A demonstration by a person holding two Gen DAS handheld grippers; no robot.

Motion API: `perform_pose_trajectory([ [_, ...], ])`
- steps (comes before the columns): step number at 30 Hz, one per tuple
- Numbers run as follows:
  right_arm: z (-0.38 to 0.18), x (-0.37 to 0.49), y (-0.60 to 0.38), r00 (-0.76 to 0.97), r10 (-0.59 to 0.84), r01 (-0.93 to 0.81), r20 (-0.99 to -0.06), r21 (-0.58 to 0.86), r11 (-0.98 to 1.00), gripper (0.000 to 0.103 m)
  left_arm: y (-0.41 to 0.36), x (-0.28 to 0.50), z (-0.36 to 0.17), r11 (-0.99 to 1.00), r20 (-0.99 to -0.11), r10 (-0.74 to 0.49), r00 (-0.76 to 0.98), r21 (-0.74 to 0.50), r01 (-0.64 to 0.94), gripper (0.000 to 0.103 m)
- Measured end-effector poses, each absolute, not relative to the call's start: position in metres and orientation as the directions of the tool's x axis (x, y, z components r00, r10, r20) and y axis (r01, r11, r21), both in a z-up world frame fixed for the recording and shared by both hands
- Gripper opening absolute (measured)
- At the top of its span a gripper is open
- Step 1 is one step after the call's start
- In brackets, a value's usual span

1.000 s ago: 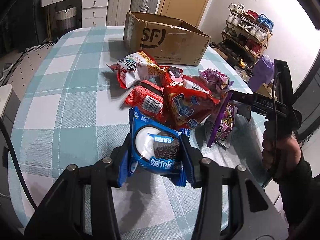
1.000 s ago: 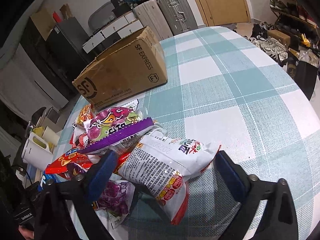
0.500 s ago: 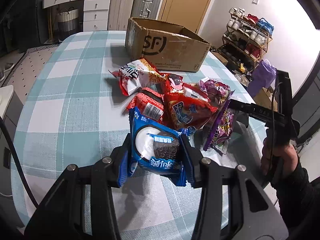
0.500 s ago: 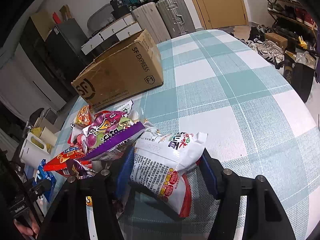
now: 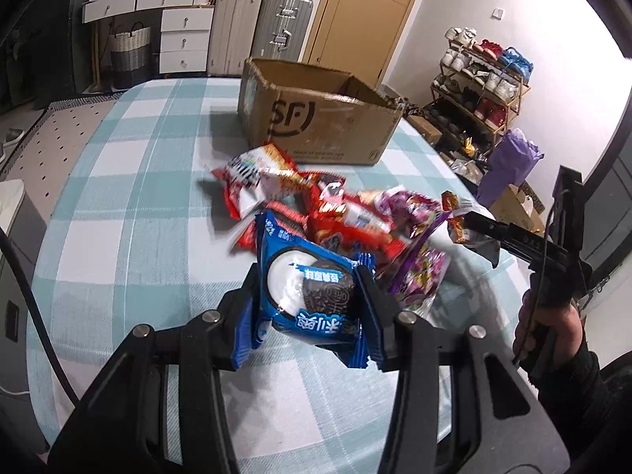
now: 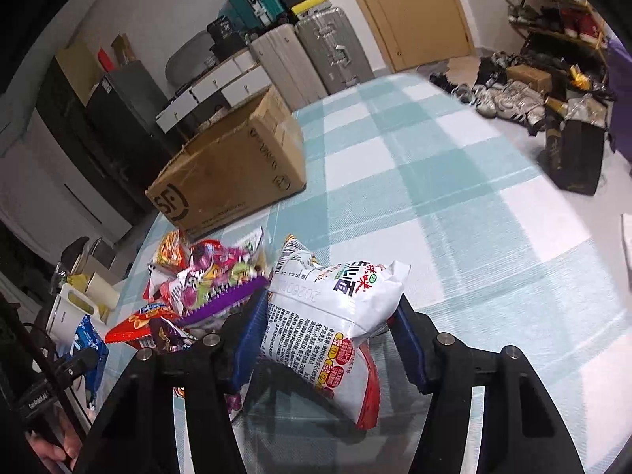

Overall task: Organize snacks
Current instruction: 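Lift the Oreo pack with the left gripper while the right lifts the chip bag toward the box, then lower both packs into the cardboard box and open both grippers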

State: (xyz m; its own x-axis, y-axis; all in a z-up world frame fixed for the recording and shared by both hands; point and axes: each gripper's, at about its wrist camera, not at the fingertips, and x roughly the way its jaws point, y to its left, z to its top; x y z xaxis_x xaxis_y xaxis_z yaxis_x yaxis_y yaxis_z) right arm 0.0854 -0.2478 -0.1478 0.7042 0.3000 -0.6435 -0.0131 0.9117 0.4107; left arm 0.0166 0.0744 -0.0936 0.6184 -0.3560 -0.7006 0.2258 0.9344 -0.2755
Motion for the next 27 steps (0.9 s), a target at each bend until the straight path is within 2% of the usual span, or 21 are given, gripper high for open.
perform_pose_trajectory([
  [8, -0.092, 0.078, -0.254, 0.771, 0.313, -0.072, -0.554, 0.413, 0.908, 0.060, 0.059, 0.042, -0.051, 0.922, -0.656, -0.385, 0.649, -0.252, 0.293, 0.042],
  [14, -0.047, 0.090, -0.241, 0.788, 0.378, -0.167, -0.486, 0.422, 0.891, 0.060, 0.047, 0.067, -0.016, 0.911, -0.631, -0.411, 0.658, -0.250, 0.329, 0.042],
  [27, 0.028, 0.156, -0.188, 0.771, 0.470, -0.315, -0.429, 0.385, 0.867, 0.060, 0.017, 0.144, 0.051, 0.932, -0.612, -0.352, 0.709, -0.159, 0.325, 0.042],
])
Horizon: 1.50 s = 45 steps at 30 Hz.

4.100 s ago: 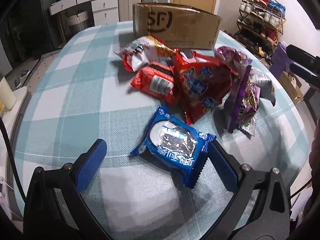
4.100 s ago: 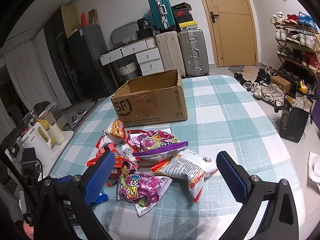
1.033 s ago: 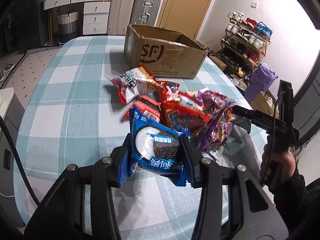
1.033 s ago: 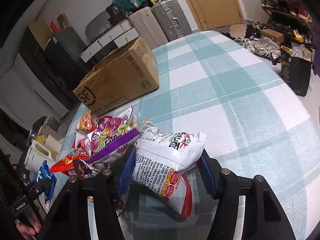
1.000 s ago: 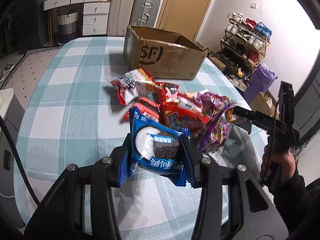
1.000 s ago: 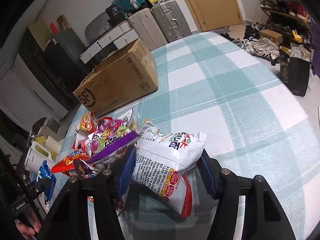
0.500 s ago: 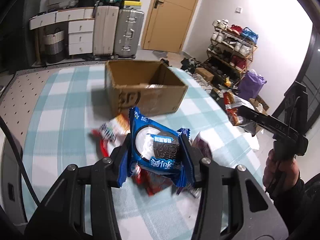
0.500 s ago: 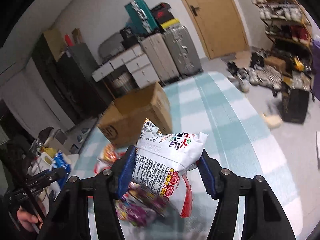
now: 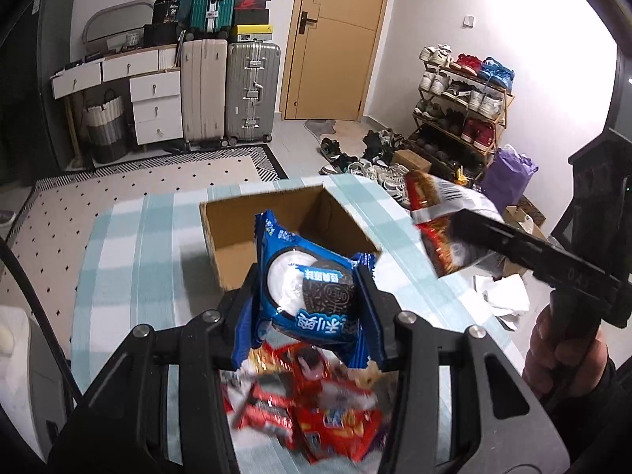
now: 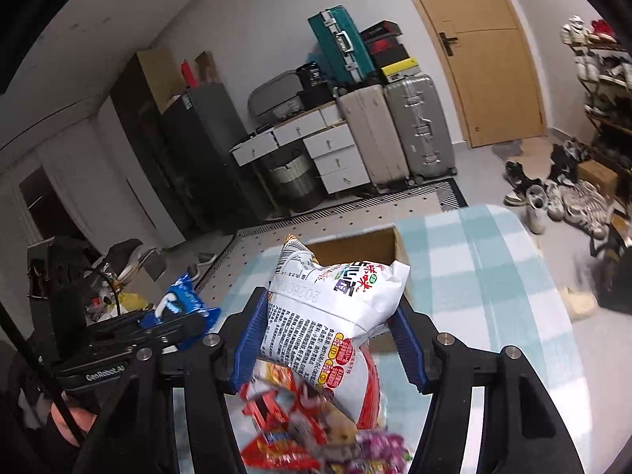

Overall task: Organize snacks
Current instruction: 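Lower both packs into the cardboard box and open both grippers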

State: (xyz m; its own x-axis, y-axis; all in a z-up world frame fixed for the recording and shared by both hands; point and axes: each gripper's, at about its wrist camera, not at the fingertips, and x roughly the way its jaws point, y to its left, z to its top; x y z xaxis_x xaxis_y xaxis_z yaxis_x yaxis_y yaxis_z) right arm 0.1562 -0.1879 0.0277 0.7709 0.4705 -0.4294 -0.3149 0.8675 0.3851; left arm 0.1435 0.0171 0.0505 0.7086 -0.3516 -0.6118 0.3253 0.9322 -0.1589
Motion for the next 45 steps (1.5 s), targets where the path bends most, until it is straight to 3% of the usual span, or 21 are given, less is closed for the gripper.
perform_pose_trajectory([
  [14, 0.038, 0.266, -0.158, 0.754, 0.460, -0.323, -0.469, 0.345, 0.881, 0.060, -0.001, 0.268, 0.059, 0.939, -0.651, -0.333, 0.683, -0.159, 0.306, 0.042],
  [21, 0.005, 0.323, -0.148, 0.730, 0.439, -0.296, -0.524, 0.336, 0.894, 0.060, 0.005, 0.332, 0.007, 0.936, -0.716, -0.345, 0.606, -0.215, 0.279, 0.042],
  [33, -0.059, 0.364, -0.131, 0.674, 0.400, -0.287, -0.621, 0.279, 0.916, 0.061, 0.019, 0.376, -0.076, 0.940, -0.781, -0.337, 0.526, -0.247, 0.235, 0.042],
  [36, -0.066, 0.369, -0.129, 0.668, 0.397, -0.287, -0.629, 0.274, 0.918, 0.063, 0.021, 0.382, -0.085, 0.936, -0.790, -0.352, 0.502, -0.281, 0.213, 0.050],
  [38, -0.069, 0.372, -0.130, 0.659, 0.412, -0.294, -0.629, 0.289, 0.911, 0.064, 0.024, 0.386, -0.090, 0.932, -0.794, -0.363, 0.488, -0.306, 0.196, 0.063],
  [42, -0.068, 0.368, -0.138, 0.674, 0.409, -0.284, -0.615, 0.296, 0.912, 0.075, 0.026, 0.384, -0.092, 0.922, -0.785, -0.386, 0.485, -0.333, 0.197, 0.069],
  [45, -0.061, 0.361, -0.146, 0.695, 0.406, -0.279, -0.593, 0.299, 0.913, 0.075, 0.022, 0.372, -0.084, 0.932, -0.779, -0.362, 0.512, -0.294, 0.212, 0.078],
])
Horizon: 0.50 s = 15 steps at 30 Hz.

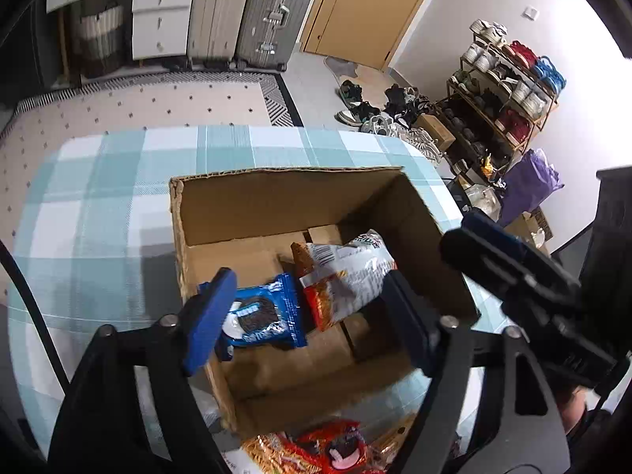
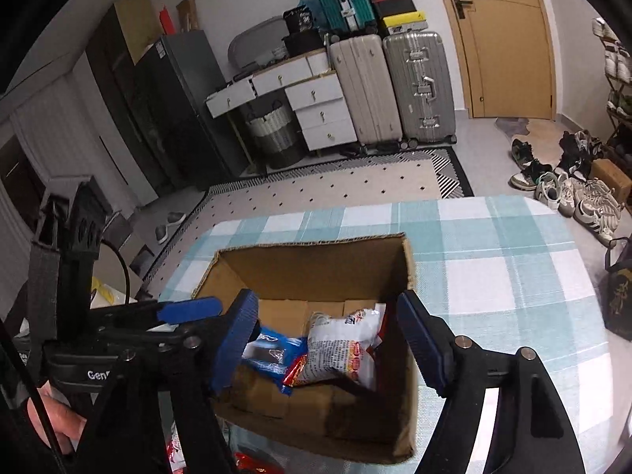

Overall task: Organize snacks
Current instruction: 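Lower both packs into the cardboard box and open both grippers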

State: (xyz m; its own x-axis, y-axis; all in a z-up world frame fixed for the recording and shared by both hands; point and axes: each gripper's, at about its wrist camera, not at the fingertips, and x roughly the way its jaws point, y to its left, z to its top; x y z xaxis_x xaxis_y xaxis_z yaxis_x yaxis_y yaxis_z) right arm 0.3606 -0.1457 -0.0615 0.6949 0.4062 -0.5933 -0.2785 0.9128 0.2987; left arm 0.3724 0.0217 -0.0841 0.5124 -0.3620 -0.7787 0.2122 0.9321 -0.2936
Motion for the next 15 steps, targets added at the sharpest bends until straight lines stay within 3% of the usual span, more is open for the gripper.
perform_pose_trajectory([
  [13, -0.005, 0.292, -0.173, 0.770, 0.391, -0.275, -0.504, 0.291, 0.916, 0.076, 0.008, 0.297, -0.019, 0.950, -0.718, -0.305, 0.626, -0.188, 0.248, 0.082],
  [15, 0.005, 0.278, -0.175, 0.782, 0.390, -0.282, -0.486, 0.283, 0.917, 0.081, 0.008, 0.283, -0.008, 0.954, -0.706, -0.294, 0.644, -0.170, 0.248, 0.082],
])
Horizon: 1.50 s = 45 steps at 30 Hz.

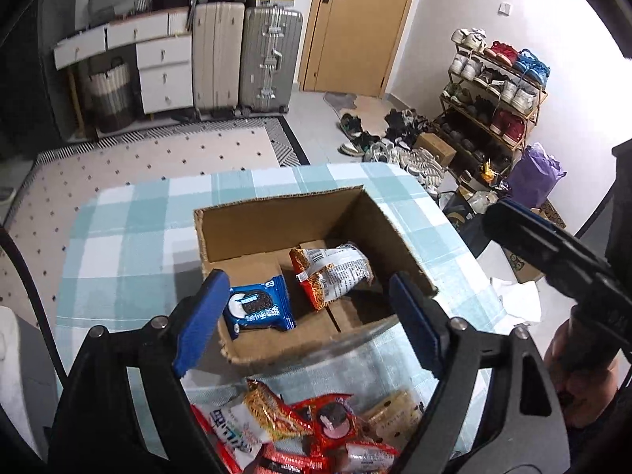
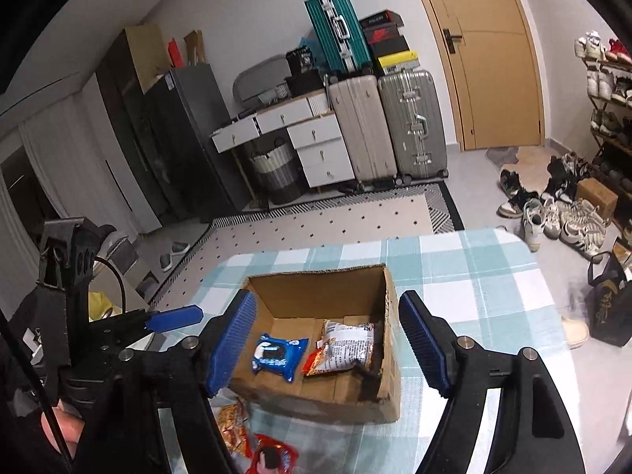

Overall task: Organize snacks
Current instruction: 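Lower both packs into the cardboard box and open both grippers, then withdraw both tools from the box back toward the snack pile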

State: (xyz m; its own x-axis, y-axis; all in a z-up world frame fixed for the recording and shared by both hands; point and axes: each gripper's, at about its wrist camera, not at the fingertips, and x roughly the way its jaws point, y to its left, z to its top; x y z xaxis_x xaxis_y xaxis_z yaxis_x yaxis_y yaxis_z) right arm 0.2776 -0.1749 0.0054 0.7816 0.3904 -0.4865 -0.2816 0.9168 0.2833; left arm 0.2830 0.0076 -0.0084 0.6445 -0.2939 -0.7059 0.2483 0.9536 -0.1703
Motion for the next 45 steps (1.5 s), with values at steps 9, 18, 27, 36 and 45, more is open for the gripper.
perform_pose_trajectory([
  [9, 0.044, 0.208, -0.177, 0.817, 0.401, -0.321, -0.415, 0.250, 0.913, 0.091, 0.010, 0.216, 0.041, 0.965, -0.639, -0.251, 0.727, -0.104, 0.242, 0.085],
  [18, 0.071, 0.126, -0.176, 0.851, 0.399, -0.355, -0.341, 0.187, 0.916, 0.100, 0.012, 0.134, 0.080, 0.970, -0.540, -0.229, 0.810, -0.056, 0.237, 0.102],
  [27, 0.076, 0.073, -0.169, 0.853, 0.407, -0.384, -0.325, 0.137, 0.913, 0.102, 0.012, 0.076, 0.091, 0.973, -0.519, -0.221, 0.826, -0.061, 0.222, 0.102],
  [36, 0.058, 0.031, -0.170, 0.858, 0.400, -0.380, -0.323, 0.127, 0.916, 0.103, 0.020, 0.034, 0.074, 0.980, -0.510, -0.199, 0.837, -0.077, 0.186, 0.102],
  [45, 0.006, 0.025, -0.179, 0.824, 0.388, -0.340, -0.413, 0.187, 0.921, 0.103, 0.032, 0.019, 0.024, 0.981, -0.569, -0.188, 0.801, -0.142, 0.130, 0.102],
])
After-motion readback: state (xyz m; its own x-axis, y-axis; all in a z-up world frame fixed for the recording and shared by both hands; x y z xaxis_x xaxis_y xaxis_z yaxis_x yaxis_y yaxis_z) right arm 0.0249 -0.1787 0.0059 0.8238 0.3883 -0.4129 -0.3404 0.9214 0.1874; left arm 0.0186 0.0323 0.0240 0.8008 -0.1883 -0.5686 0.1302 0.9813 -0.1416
